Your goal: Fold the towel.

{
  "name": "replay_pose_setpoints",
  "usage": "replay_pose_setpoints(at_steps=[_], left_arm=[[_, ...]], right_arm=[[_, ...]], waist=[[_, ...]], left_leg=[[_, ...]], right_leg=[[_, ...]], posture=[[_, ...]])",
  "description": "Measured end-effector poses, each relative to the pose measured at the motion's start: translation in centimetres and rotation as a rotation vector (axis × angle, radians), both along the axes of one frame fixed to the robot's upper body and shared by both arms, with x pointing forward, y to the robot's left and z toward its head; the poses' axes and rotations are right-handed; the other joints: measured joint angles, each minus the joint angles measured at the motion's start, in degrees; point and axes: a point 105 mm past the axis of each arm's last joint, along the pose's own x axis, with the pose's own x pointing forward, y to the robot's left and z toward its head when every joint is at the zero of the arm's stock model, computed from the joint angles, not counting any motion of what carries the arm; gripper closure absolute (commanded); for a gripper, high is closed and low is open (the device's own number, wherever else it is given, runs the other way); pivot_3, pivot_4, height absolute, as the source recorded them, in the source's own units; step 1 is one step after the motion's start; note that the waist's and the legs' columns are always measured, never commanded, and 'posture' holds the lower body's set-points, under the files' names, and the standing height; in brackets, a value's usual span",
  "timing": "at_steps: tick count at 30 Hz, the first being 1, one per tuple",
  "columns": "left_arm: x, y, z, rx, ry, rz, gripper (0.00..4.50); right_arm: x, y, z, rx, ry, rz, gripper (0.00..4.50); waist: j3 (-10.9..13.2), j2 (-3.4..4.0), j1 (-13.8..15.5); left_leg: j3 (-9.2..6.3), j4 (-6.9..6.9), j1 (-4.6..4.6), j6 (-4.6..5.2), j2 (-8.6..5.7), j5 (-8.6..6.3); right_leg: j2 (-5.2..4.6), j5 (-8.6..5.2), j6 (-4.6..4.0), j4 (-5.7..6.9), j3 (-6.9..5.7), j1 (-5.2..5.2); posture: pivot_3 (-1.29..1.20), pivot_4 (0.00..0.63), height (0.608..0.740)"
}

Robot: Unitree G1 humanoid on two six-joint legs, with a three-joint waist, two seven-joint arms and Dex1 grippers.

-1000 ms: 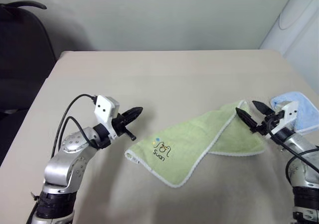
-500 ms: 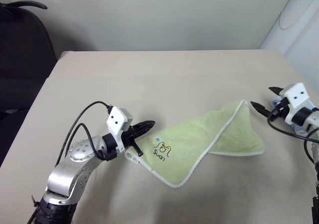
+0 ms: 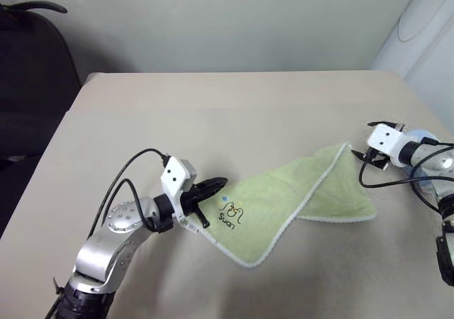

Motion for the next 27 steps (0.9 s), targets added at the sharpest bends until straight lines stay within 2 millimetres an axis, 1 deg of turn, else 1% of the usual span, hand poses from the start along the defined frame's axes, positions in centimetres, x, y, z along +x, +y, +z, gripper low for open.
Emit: replay_pose_setpoints(at_steps=[6, 12, 13, 14, 15, 20, 24, 26, 27], left_arm=[[0.0, -0.2, 0.0, -0.011, -0.001, 0.003, 4.5], [0.0, -0.4, -0.1, -0.022, -0.003, 0.004, 4.5], [0.0, -0.4, -0.1, -0.022, -0.004, 0.004, 4.5], [0.0, -0.4, -0.1, -0.022, -0.006, 0.004, 4.5], [0.0, -0.4, -0.1, -0.021, -0.006, 0.005, 4.5], [-0.3, -0.4, -0.2, -0.015, -0.007, 0.006, 4.5], [-0.7, -0.3, -0.2, 0.015, -0.017, -0.008, 4.5], [-1.1, 0.0, -0.3, 0.053, -0.017, -0.029, 4.5], [-1.4, 0.0, -0.3, 0.074, -0.018, -0.047, 4.5]], right_arm=[[1.0, 1.4, -0.6, -0.121, 0.009, 0.051, 0.06], [1.6, 2.7, -1.7, -0.227, 0.021, 0.092, 0.06], [1.7, 2.8, -1.6, -0.247, 0.015, 0.101, 0.06], [1.8, 2.9, -1.6, -0.269, 0.014, 0.108, 0.45], [1.8, 2.9, -1.7, -0.278, 0.016, 0.111, 0.64], [1.7, 2.9, -2.4, -0.297, 0.039, 0.118, 2.41], [1.6, 2.8, -2.5, -0.296, 0.044, 0.115, 3.85], [1.6, 2.9, -2.5, -0.296, 0.043, 0.117, 4.47], [1.6, 2.9, -2.5, -0.295, 0.038, 0.119, 4.47]], waist=[[0.0, 0.01, 0.0], [0.0, 0.01, -0.1], [0.0, 0.01, -0.1], [0.0, 0.01, -0.1], [0.0, 0.01, -0.1], [0.0, 0.01, -0.1], [0.0, 0.01, -0.1], [0.0, 0.01, -0.1], [0.0, 0.01, -0.1]], left_leg=[[0.0, -0.02, -0.02, 0.01, 0.01, -0.01], [0.0, -0.04, -0.04, 0.02, 0.03, -0.01], [0.0, -0.04, -0.04, 0.02, 0.03, -0.01], [0.0, -0.04, -0.03, 0.02, 0.04, -0.02], [0.0, -0.05, -0.04, 0.02, 0.05, -0.02], [0.01, -0.07, -0.09, 0.02, 0.05, -0.02], [0.0, -0.09, -0.09, 0.02, 0.05, -0.02], [0.01, -0.12, -0.09, 0.01, 0.05, -0.02], [0.01, -0.14, -0.11, 0.01, 0.05, -0.02]], right_leg=[[-0.04, 0.02, -0.03, 0.0, -0.01, -0.02], [-0.06, 0.04, -0.08, 0.0, -0.03, -0.06], [-0.07, 0.05, -0.08, 0.0, -0.03, -0.06], [-0.07, 0.06, -0.1, -0.01, -0.04, -0.05], [-0.07, 0.06, -0.1, -0.02, -0.04, -0.06], [-0.1, 0.06, -0.12, -0.02, -0.04, -0.11], [-0.1, 0.06, -0.12, -0.02, -0.05, -0.12], [-0.11, 0.07, -0.13, -0.02, -0.04, -0.14], [-0.11, 0.07, -0.13, -0.02, -0.04, -0.15]], posture=[[0.0, 0.15, 0.74], [0.0, 0.15, 0.74], [0.0, 0.15, 0.74], [0.0, 0.15, 0.74], [0.0, 0.15, 0.74], [0.0, 0.15, 0.74], [0.0, 0.15, 0.74], [0.0, 0.15, 0.74], [0.0, 0.15, 0.74]])
